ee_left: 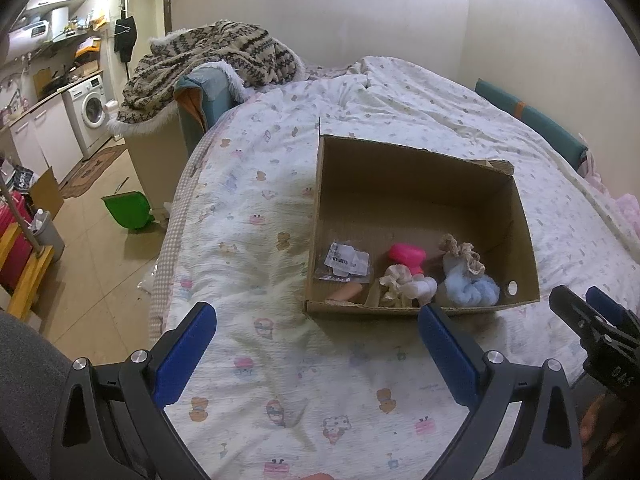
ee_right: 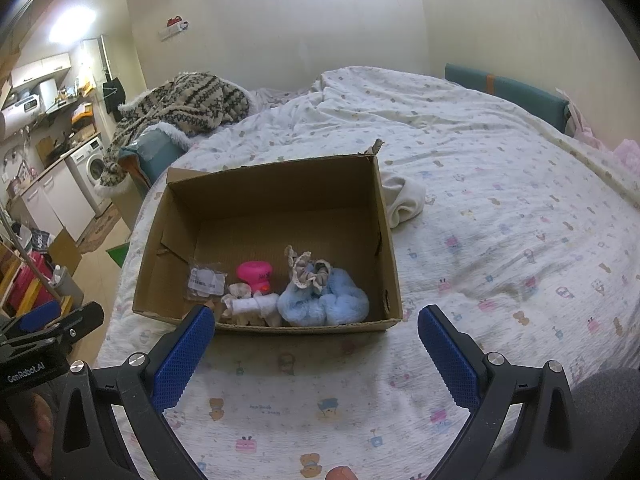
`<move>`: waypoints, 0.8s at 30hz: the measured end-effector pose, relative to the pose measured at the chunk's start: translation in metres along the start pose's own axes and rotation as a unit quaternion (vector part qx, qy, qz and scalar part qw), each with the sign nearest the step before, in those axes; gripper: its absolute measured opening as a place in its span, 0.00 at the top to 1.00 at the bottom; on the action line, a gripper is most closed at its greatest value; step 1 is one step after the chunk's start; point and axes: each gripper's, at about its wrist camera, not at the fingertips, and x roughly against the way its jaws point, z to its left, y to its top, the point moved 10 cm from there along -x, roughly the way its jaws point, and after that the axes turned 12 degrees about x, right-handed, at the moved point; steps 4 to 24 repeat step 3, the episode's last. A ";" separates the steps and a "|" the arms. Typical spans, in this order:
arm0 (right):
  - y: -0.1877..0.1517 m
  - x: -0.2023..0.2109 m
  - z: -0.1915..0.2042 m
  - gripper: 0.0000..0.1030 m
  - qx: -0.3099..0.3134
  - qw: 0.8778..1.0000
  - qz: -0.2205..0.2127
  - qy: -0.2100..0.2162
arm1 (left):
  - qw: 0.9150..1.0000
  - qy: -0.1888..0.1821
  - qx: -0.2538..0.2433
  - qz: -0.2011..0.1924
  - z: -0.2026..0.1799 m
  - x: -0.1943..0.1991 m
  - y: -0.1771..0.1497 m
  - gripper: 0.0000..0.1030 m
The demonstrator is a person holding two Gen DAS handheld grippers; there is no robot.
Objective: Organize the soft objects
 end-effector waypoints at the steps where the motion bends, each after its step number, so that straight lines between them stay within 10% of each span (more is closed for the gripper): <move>1: 0.000 0.000 0.000 0.00 0.000 1.000 0.000 0.001 | 1.000 -0.001 0.000 0.001 0.000 -0.001 -0.001 0.02; 24: 0.000 0.000 0.000 0.00 0.000 1.000 0.000 0.000 | 1.000 -0.002 0.002 0.001 0.001 -0.001 -0.003 0.02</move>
